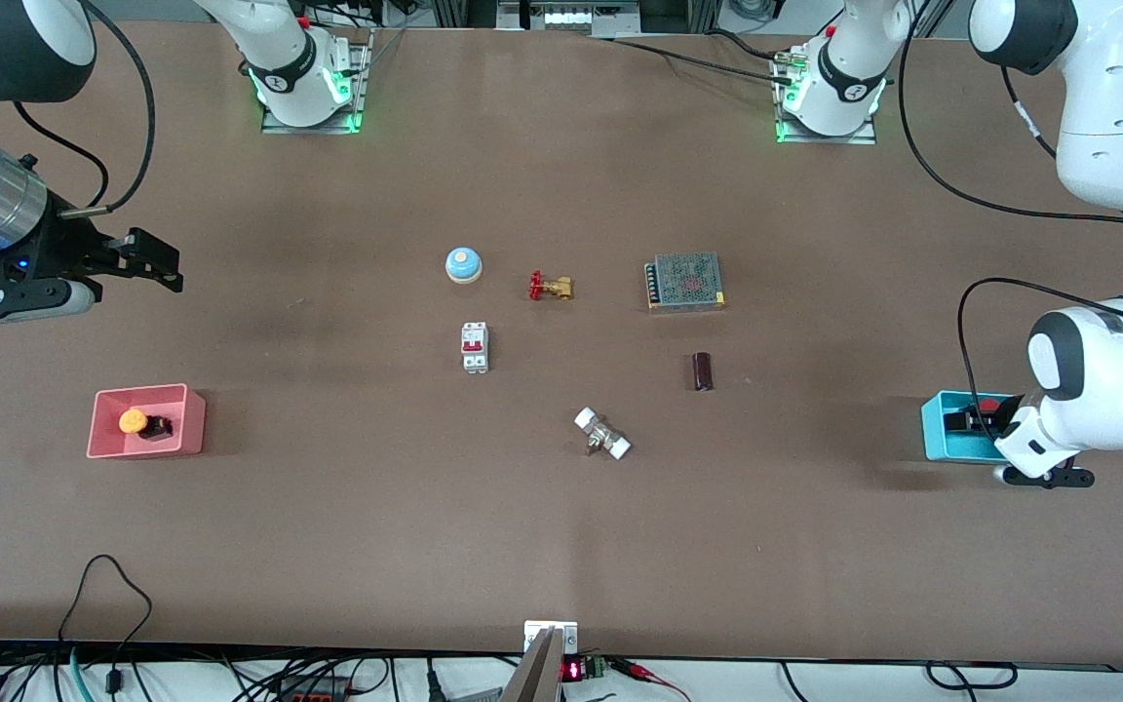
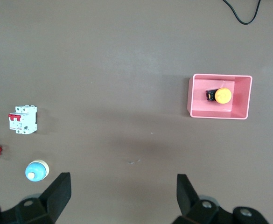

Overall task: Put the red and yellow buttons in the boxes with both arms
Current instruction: 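Open the left gripper and lift away from the cyan box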

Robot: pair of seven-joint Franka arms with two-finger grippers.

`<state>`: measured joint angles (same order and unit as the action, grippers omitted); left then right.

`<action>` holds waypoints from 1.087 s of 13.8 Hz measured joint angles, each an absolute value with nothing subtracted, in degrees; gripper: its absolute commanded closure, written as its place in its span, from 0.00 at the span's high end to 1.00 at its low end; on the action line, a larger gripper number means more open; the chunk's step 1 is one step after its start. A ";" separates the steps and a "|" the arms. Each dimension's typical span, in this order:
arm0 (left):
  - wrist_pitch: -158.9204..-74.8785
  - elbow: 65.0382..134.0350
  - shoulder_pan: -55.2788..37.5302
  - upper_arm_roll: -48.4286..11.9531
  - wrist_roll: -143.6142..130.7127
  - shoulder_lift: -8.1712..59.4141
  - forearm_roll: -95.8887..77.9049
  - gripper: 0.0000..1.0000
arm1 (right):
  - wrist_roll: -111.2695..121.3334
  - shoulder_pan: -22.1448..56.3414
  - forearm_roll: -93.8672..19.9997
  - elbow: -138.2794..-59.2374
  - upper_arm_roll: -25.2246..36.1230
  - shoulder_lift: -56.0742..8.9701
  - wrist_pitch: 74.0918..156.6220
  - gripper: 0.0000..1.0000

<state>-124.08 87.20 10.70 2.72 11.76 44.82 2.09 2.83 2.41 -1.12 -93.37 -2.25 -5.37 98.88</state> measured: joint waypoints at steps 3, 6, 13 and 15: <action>-121.43 86.12 10.66 2.70 11.76 43.85 2.09 1.00 | 2.83 2.39 -1.12 -93.37 -2.19 -5.49 98.88 1.00; -115.97 84.72 10.31 2.55 11.76 39.42 2.09 1.00 | 2.84 2.39 -1.12 -93.37 -2.18 -5.50 98.89 1.00; -96.82 75.91 4.19 1.67 11.70 30.11 2.11 1.00 | 2.82 2.69 -1.11 -92.44 -2.19 -5.57 97.60 1.00; -92.02 73.90 1.97 1.58 11.69 27.86 2.11 1.00 | 2.80 2.67 -1.12 -91.16 -2.04 -6.01 97.10 1.00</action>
